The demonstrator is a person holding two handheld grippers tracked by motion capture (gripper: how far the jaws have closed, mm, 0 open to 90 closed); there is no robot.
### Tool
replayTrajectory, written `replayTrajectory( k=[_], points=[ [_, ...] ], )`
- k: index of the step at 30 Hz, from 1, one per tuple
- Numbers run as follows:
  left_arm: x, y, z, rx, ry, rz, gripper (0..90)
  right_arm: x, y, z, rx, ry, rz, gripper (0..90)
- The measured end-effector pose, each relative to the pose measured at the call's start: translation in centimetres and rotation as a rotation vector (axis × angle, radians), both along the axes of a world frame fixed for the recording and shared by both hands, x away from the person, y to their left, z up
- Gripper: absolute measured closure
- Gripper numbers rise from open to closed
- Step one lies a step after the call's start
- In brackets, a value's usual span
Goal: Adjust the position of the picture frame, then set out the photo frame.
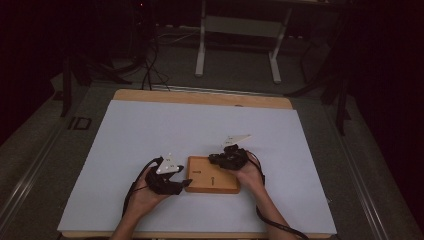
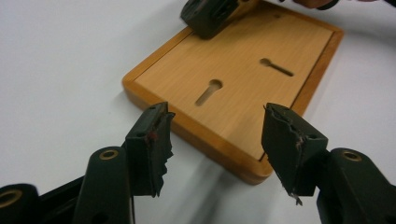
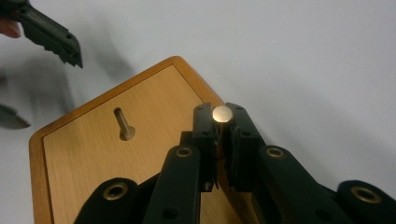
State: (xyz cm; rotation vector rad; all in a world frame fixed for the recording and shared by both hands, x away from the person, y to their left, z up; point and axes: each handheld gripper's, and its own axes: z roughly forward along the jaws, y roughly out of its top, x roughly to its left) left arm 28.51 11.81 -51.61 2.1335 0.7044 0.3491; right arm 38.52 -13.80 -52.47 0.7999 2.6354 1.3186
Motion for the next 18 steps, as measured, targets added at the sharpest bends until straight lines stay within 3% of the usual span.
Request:
replayTrajectory(
  k=[11,18],
  points=[
    [-0.6,-0.1,0.01,-0.035,0.007,-0.019,34.8,0.17,-0.01,0.1,-0.007,0.011,0.014,83.9],
    [-0.86,0.09,-0.02,-0.014,-0.017,-0.029,31.7,0.41,-0.06,0.14,-0.006,0.025,0.028,83.8]
  ],
)
